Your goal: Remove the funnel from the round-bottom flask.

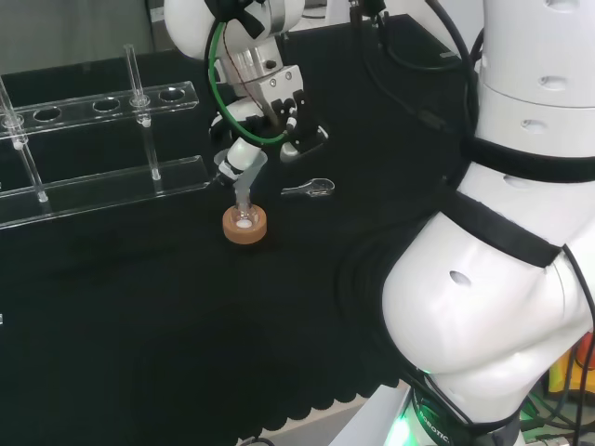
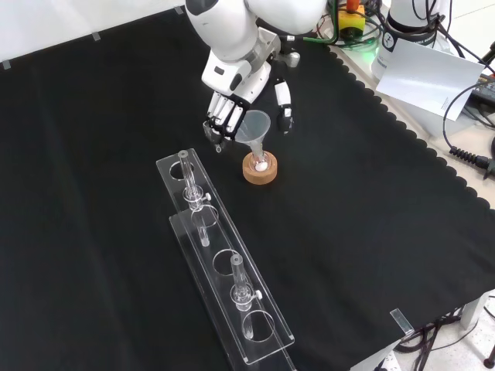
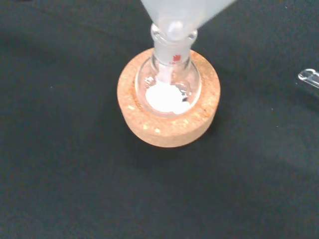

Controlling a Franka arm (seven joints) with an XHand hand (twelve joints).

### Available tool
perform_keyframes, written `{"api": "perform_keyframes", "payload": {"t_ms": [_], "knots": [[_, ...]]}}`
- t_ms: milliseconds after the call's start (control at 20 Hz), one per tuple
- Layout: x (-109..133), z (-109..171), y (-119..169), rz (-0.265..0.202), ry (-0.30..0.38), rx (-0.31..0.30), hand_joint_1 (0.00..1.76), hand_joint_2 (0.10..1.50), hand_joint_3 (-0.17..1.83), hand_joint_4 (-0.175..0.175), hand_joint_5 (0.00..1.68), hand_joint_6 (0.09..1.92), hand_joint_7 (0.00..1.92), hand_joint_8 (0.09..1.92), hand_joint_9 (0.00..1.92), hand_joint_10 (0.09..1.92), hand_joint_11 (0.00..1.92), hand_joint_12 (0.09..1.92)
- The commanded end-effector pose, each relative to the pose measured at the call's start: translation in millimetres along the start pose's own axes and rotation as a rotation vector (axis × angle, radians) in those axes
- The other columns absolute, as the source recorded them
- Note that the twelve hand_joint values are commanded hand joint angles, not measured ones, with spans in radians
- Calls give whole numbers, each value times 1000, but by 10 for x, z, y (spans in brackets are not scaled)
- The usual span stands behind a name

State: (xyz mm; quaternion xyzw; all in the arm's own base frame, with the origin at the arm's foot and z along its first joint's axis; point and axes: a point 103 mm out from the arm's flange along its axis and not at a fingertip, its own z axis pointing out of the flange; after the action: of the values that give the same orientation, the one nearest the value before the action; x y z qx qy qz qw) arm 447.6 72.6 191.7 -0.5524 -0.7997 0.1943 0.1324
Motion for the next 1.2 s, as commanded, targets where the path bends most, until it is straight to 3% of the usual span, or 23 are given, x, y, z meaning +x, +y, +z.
{"api": "perform_keyframes", "payload": {"t_ms": [50,300,550,850,1200], "knots": [[-111,41,-8,11,-11,24,534,751,221,-36,0,87,0,643,243,800,369,1361],[-159,90,-23,11,-9,44,533,751,221,-35,0,87,0,641,232,799,359,1361],[-101,122,8,-11,-9,58,534,750,233,-40,16,87,39,698,417,725,351,1370],[-71,104,40,-15,-33,73,555,736,286,-58,195,87,333,714,797,583,425,1326],[-98,18,19,7,-107,62,686,740,369,-59,375,87,559,700,992,546,559,1269]]}}
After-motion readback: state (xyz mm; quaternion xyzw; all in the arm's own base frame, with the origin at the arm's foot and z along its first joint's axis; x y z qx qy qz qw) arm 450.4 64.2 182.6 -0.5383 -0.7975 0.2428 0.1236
